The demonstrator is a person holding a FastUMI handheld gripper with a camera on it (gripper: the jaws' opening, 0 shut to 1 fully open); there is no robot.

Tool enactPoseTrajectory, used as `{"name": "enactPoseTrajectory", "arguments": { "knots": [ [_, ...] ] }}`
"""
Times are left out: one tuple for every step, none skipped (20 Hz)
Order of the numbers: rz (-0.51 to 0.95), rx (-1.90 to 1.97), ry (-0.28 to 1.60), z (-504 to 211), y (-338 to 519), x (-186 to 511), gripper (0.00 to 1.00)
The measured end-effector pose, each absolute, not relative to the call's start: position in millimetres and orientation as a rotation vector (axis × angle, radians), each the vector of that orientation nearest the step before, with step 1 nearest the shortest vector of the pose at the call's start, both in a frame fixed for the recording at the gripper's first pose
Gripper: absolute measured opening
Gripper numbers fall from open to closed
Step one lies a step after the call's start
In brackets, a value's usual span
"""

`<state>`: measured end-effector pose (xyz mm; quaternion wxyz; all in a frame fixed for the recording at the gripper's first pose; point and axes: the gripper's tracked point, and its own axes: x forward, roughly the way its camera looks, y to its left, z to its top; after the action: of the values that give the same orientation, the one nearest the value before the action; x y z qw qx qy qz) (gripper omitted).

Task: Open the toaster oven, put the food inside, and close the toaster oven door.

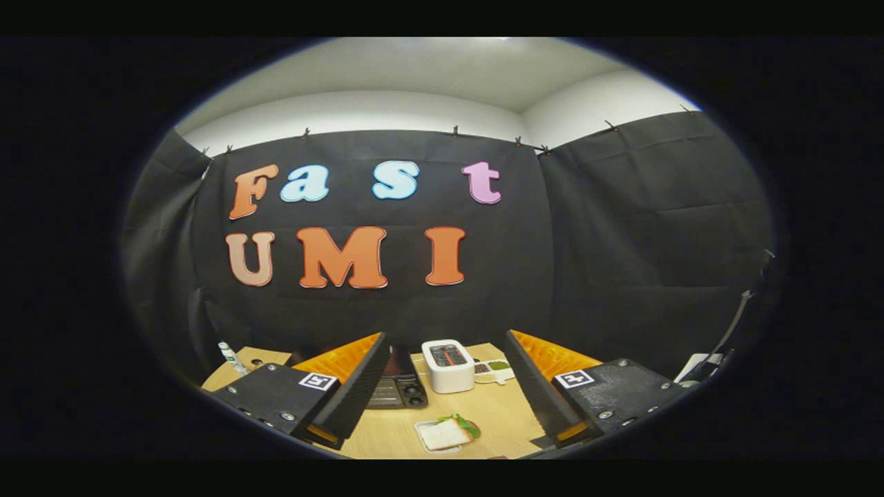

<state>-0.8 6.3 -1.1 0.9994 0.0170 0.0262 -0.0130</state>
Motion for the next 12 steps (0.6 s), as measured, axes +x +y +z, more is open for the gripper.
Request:
{"name": "enactPoseTrajectory", "arguments": {
  "knots": [
    [-0.023, 0.043, 0.055, -3, 9, 3, 0.98],
    [-0.021, 0.049, 0.056, -4, 12, 8, 0.98],
    [-0.019, 0.055, 0.055, -5, 16, 11, 0.99],
    [-0.016, 0.061, 0.054, -7, 22, 17, 0.99],
    [-0.008, 0.068, 0.055, -9, 30, 22, 0.99],
    [0.004, 0.075, 0.06, -12, 40, 26, 0.99],
    [0.026, 0.08, 0.062, -15, 52, 31, 0.98],
    [0.049, 0.081, 0.063, -18, 67, 35, 0.98],
    [0.073, 0.075, 0.063, -22, 79, 39, 0.98],
    [0.092, 0.066, 0.064, -25, 93, 43, 0.98],
    [0.117, 0.057, 0.064, -30, 106, 49, 0.98],
    [0.145, 0.052, 0.066, -36, 121, 54, 0.98]
  ]
}}
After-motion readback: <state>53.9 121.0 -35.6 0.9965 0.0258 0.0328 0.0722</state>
